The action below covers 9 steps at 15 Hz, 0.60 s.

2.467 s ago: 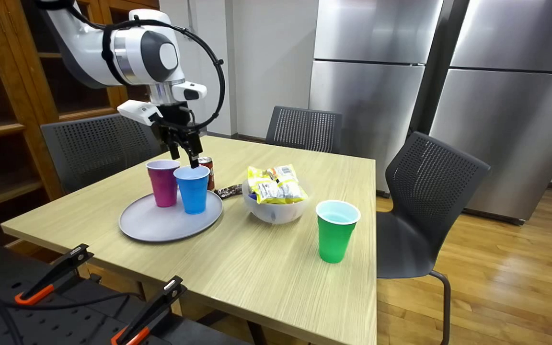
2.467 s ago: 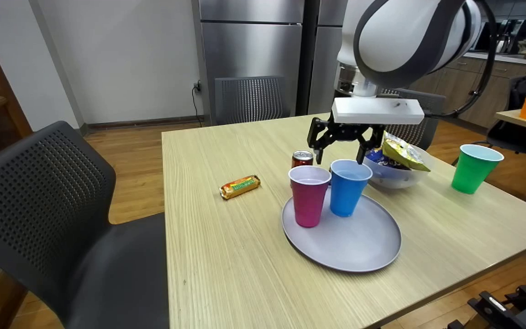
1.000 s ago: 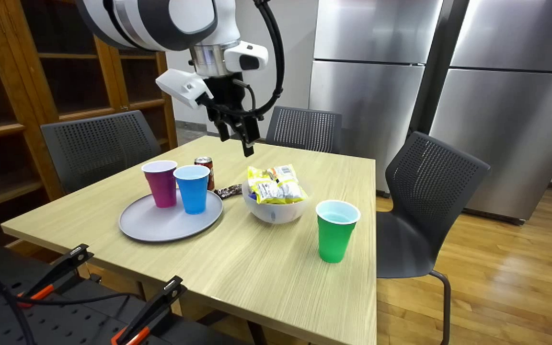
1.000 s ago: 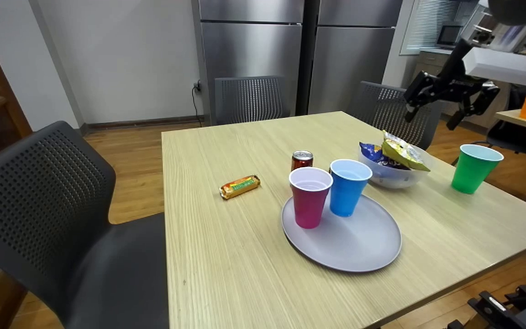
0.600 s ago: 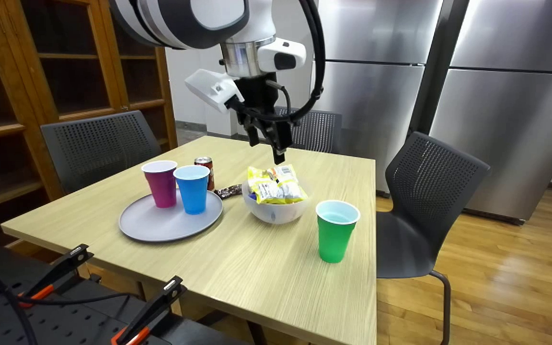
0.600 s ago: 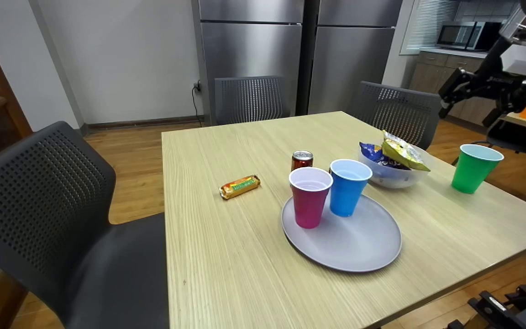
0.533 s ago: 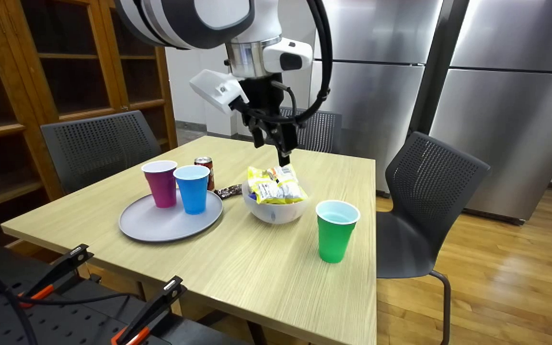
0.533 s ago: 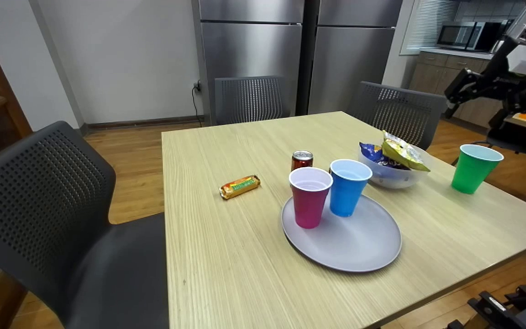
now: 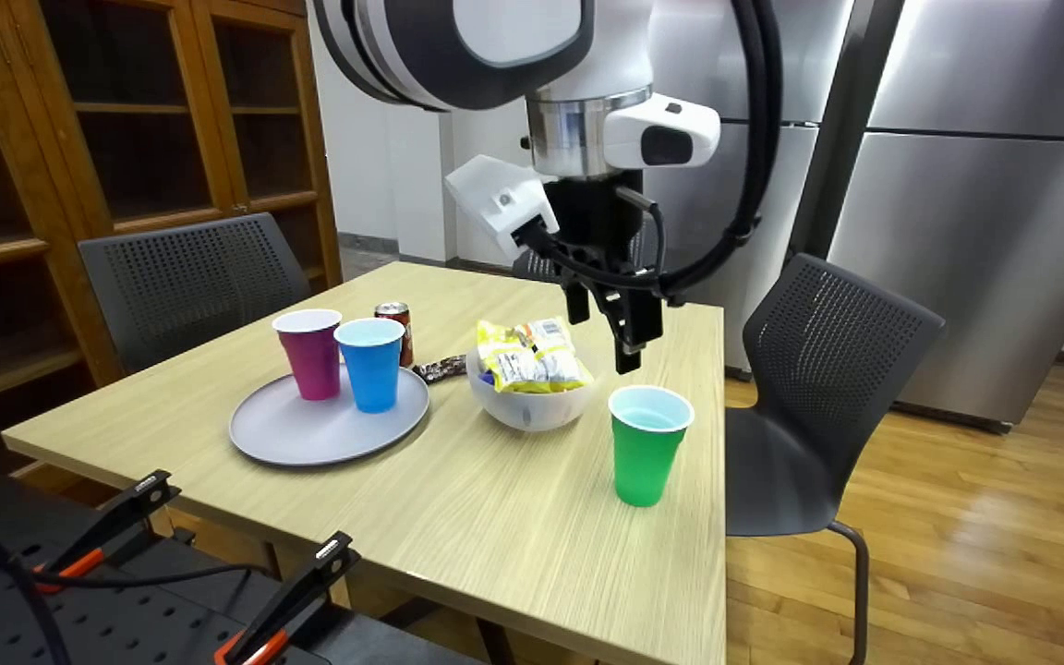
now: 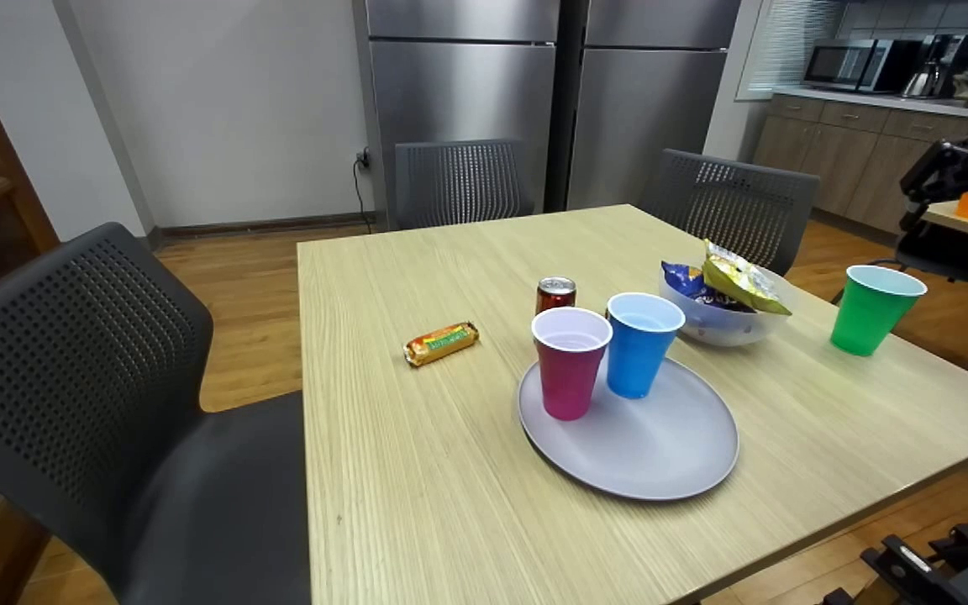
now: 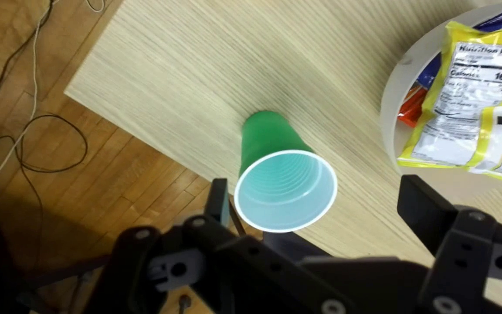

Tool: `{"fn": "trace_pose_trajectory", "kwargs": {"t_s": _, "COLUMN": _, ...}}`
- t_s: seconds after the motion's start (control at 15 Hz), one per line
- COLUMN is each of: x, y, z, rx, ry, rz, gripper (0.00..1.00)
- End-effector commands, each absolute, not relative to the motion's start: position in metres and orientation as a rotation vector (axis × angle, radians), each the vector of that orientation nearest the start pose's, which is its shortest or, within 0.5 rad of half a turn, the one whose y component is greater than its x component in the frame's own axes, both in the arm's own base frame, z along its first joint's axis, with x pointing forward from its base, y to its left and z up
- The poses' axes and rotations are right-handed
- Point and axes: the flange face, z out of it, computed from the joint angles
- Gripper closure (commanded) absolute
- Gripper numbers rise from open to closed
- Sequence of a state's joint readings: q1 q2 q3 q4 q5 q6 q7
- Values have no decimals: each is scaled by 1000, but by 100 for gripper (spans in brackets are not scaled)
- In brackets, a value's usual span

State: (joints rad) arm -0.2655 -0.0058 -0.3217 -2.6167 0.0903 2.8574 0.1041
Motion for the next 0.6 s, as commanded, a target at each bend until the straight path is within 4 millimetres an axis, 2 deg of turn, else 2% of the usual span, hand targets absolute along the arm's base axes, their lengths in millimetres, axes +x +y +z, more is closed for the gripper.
{"fn": "trace_pose_trajectory", "kwargs": {"t_s": 0.0, "x": 386, "y": -287, "z": 262, "rx": -2870, "ry": 1289, "rz": -334, "gripper": 0}}
{"fn": "trace_pose_trajectory", "kwargs": {"t_s": 0.53, "x": 409, "y": -332, "z": 212, "rx": -2776, "ry": 1486, "rz": -201, "gripper": 0}}
